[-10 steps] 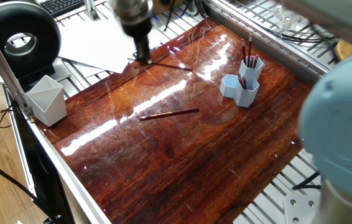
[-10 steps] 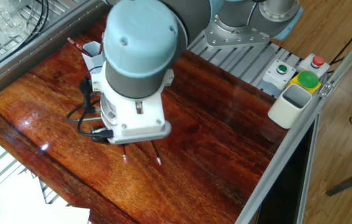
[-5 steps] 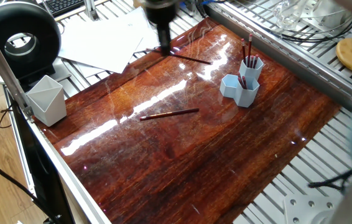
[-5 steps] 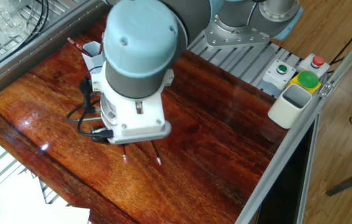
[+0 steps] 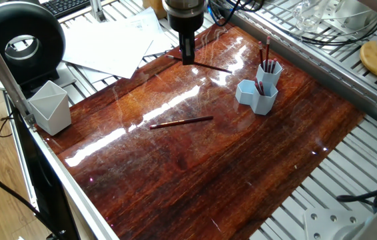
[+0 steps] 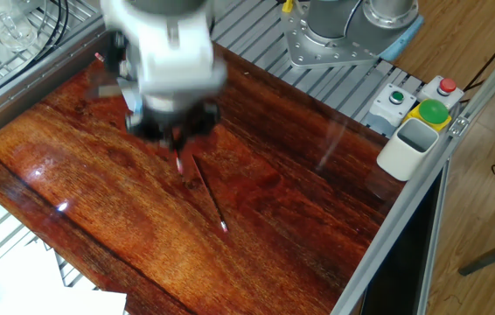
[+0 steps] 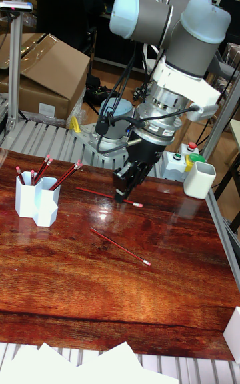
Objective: Put the pen into the pen holder
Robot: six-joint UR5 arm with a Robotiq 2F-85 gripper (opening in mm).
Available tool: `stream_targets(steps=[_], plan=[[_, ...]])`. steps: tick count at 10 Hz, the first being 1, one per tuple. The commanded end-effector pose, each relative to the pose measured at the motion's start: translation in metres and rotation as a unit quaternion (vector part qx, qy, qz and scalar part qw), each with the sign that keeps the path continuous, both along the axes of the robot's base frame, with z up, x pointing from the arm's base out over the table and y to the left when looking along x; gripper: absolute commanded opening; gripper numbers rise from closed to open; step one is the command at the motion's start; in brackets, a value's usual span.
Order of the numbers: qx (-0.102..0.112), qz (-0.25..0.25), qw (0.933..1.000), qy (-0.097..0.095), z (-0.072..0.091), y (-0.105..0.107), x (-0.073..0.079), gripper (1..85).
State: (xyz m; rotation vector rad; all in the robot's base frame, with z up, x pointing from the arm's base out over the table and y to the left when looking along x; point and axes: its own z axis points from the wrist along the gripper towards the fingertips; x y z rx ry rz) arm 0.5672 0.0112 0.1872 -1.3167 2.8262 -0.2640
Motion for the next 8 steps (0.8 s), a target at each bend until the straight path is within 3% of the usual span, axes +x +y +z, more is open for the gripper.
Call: stream_targets(steps=[1, 2, 3, 4, 5, 6, 7, 8], plan=[[-0.019, -0.042, 0.9988, -0.015, 0.001, -0.013, 0.004, 1.0], [-0.030, -0.053, 0.9980, -0.012, 0.002, -0.019, 0.001, 1.0], [-0.028, -0.057, 0.9979, -0.015, 0.002, -0.018, 0.002, 1.0], [-0.005, -0.057, 0.9983, -0.015, 0.000, -0.007, 0.003, 1.0], [-0.003, -0.054, 0.9985, -0.011, 0.000, -0.005, 0.001, 1.0], [0.005, -0.057, 0.9984, 0.004, -0.002, -0.001, -0.007, 1.0], [-0.007, -0.058, 0.9980, 0.024, -0.001, -0.006, -0.018, 1.0], [0.006, -0.058, 0.9973, 0.044, 0.005, 0.000, -0.029, 1.0]])
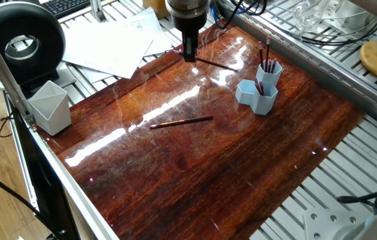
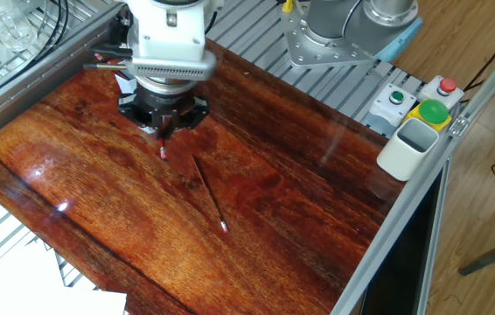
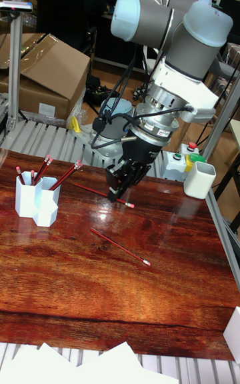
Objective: Put the pen into the pen holder
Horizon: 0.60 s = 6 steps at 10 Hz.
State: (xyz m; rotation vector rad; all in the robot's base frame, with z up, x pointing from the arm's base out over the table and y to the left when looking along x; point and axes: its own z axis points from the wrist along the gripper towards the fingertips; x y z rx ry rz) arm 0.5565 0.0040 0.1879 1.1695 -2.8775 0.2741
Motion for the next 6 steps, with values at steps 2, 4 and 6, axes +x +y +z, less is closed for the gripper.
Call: stream_targets(steps=[2, 4, 6], plan=[[0.072, 0.007, 0.9968, 0.035, 0.077, 0.009, -0.048, 1.0], [0.097, 0.032, 0.9948, 0.009, 0.108, -0.010, -0.062, 1.0], [0.128, 0.084, 0.9877, -0.035, 0.120, -0.027, -0.058, 1.0]])
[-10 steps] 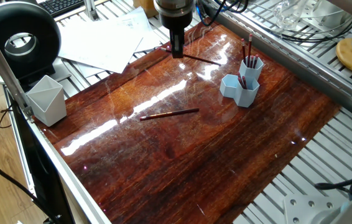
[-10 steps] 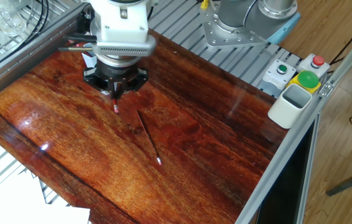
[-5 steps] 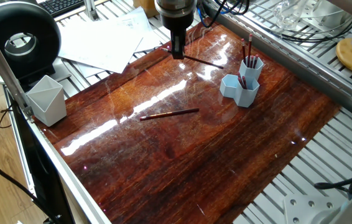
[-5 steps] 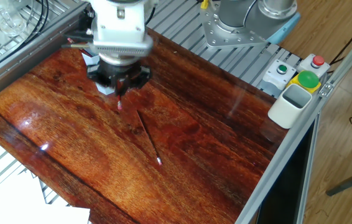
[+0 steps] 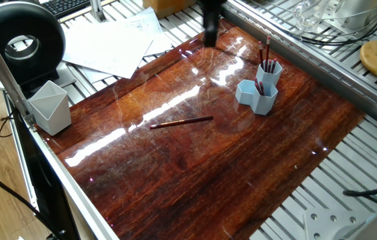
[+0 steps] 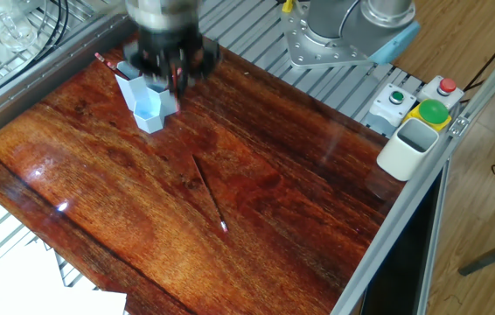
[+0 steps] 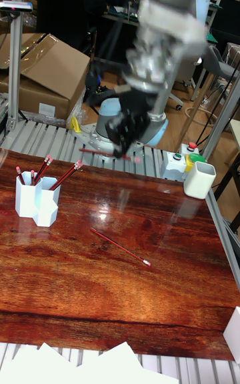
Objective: Put the pen into the pen holder
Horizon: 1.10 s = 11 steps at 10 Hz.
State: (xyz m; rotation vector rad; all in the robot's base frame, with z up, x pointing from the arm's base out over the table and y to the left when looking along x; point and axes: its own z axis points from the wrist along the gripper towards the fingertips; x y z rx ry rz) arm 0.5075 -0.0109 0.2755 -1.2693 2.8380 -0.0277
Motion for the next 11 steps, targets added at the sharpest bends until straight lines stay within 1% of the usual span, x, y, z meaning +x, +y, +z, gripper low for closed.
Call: stream_targets(steps=[1, 2, 3, 4, 5, 6, 7, 8, 9, 10, 11], plan=[[0.079, 0.060, 0.9931, -0.063, 0.031, -0.009, -0.009, 1.0], [0.103, 0.069, 0.9887, -0.084, 0.026, -0.007, -0.009, 1.0], [0.118, 0.074, 0.9857, -0.095, 0.020, -0.009, -0.014, 1.0], [0.114, 0.077, 0.9851, -0.103, 0.017, -0.013, -0.013, 1.0], [0.105, 0.081, 0.9856, -0.105, 0.016, -0.018, -0.011, 1.0], [0.102, 0.081, 0.9862, -0.102, 0.015, -0.019, -0.013, 1.0], [0.095, 0.080, 0.9870, -0.102, 0.015, -0.023, -0.012, 1.0], [0.095, 0.076, 0.9873, -0.102, 0.015, -0.023, -0.012, 1.0], [0.110, 0.071, 0.9866, -0.098, 0.016, -0.016, -0.015, 1.0], [0.102, 0.065, 0.9880, -0.096, 0.015, -0.021, -0.015, 1.0], [0.086, 0.049, 0.9914, -0.087, 0.012, -0.030, -0.018, 1.0]])
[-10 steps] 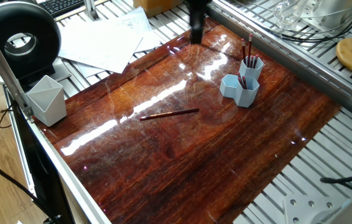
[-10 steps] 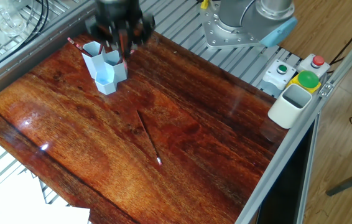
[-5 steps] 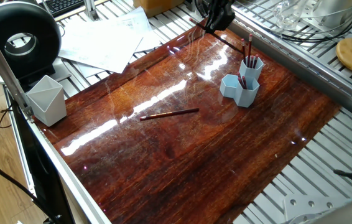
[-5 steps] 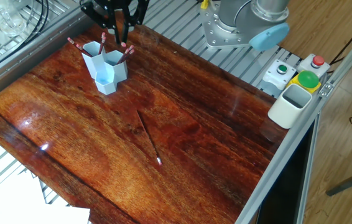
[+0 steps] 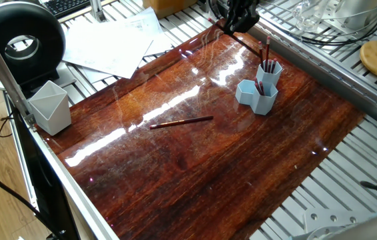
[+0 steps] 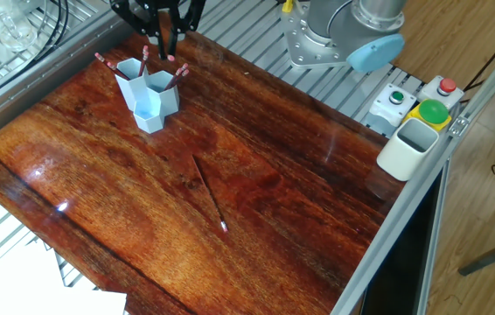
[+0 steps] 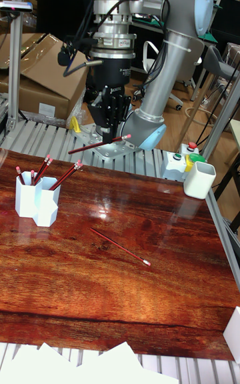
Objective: Put the pen into the pen holder
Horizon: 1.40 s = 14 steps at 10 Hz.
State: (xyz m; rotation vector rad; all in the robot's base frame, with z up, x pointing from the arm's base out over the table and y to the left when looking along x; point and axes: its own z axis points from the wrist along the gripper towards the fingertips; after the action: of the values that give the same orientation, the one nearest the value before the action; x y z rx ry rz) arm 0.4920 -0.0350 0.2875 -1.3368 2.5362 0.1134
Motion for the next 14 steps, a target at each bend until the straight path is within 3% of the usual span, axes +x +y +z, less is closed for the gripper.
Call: stream_targets(steps=[1, 3, 4, 6, 7, 8, 9, 10, 12, 14], plan=[[-0.033, -0.046, 0.9982, 0.019, -0.004, -0.023, -0.008, 1.0], [-0.072, -0.094, 0.9926, 0.028, -0.006, -0.048, -0.011, 1.0], [-0.102, -0.111, 0.9883, 0.022, -0.005, -0.065, -0.009, 1.0], [-0.097, -0.128, 0.9868, 0.021, -0.005, -0.065, -0.008, 1.0], [-0.068, -0.120, 0.9901, 0.023, -0.005, -0.049, -0.007, 1.0], [-0.030, -0.115, 0.9926, 0.022, 0.017, -0.040, -0.019, 1.0], [-0.009, -0.113, 0.9935, 0.012, 0.039, -0.045, -0.035, 1.0], [0.000, -0.098, 0.9952, 0.008, 0.045, -0.056, -0.046, 1.0], [0.029, -0.078, 0.9964, -0.013, 0.036, -0.068, -0.049, 1.0], [0.068, -0.084, 0.9932, -0.044, 0.035, -0.063, -0.040, 1.0]])
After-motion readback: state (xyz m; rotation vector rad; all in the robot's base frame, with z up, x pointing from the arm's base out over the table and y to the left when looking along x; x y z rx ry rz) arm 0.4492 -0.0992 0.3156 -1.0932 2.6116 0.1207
